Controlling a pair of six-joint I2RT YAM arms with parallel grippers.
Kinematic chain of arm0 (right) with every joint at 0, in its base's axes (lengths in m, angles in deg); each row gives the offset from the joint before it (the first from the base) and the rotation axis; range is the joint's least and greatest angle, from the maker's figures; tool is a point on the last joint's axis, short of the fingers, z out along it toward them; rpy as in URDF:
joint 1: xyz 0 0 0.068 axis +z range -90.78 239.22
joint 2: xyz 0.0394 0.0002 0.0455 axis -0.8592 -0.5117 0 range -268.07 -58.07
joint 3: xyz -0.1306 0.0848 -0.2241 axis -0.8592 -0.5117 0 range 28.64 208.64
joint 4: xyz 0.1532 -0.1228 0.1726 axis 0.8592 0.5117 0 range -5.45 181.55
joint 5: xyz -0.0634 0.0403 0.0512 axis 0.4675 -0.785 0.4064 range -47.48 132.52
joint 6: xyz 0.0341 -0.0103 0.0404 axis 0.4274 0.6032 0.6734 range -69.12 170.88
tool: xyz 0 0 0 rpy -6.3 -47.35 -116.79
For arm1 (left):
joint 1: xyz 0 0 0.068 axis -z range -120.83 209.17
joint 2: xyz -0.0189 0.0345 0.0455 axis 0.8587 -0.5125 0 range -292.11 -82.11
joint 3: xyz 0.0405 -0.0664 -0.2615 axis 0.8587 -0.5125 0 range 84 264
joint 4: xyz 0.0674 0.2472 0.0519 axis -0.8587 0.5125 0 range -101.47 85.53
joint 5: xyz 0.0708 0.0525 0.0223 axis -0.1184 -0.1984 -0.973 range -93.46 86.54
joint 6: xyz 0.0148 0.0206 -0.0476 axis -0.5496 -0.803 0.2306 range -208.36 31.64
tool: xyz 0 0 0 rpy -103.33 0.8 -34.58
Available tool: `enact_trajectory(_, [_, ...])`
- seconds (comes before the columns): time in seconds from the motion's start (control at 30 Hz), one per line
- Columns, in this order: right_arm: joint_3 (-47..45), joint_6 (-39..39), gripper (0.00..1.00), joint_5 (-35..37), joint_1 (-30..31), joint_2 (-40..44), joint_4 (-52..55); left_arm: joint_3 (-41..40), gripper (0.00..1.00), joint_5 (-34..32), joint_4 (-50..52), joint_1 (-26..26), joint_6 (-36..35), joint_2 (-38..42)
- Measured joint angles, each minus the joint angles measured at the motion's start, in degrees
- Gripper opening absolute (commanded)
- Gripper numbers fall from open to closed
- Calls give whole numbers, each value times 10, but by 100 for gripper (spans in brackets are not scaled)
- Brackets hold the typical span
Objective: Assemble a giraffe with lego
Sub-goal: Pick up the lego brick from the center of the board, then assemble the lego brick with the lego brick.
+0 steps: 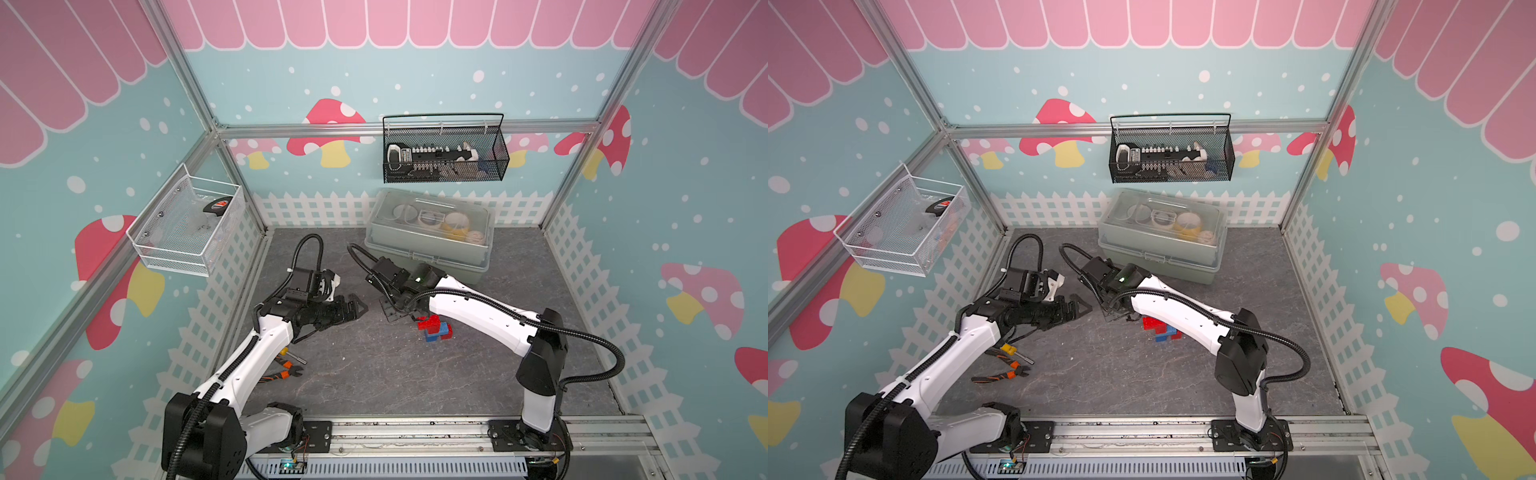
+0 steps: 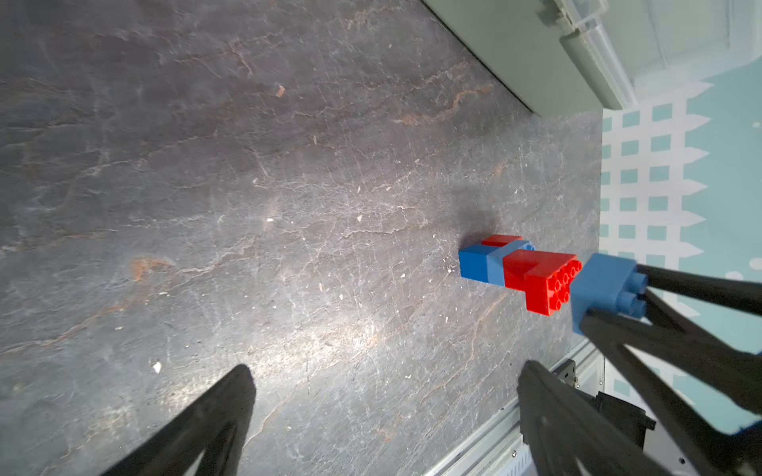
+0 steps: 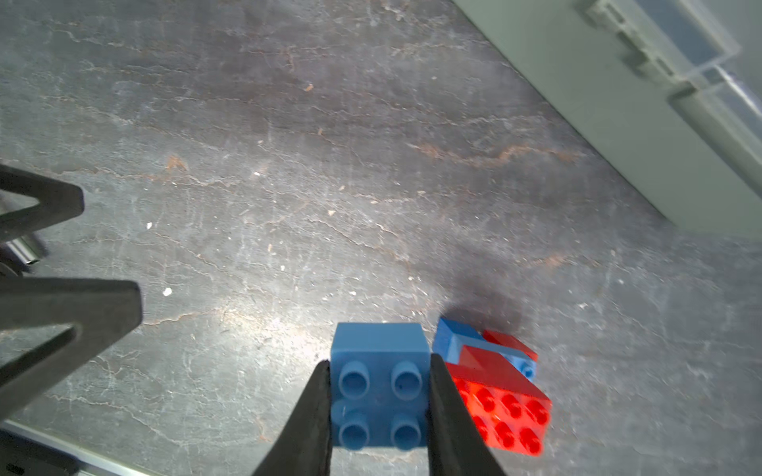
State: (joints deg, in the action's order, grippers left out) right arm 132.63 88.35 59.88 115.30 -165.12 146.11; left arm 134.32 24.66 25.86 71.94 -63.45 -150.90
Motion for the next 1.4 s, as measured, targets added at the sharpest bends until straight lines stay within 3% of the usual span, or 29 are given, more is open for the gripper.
enact_trajectory(0.3, [-62, 14, 26, 7, -30, 68, 22, 0, 99, 2, 2, 46, -5, 0])
enact_trajectory(0.7, [-188, 18, 25, -30, -82, 131, -16, 0, 99, 2, 2, 50, -11, 0])
enact_trajectory(1.4, [-229, 24, 24, -61, -92, 135, -57, 0, 99, 2, 2, 50, -11, 0])
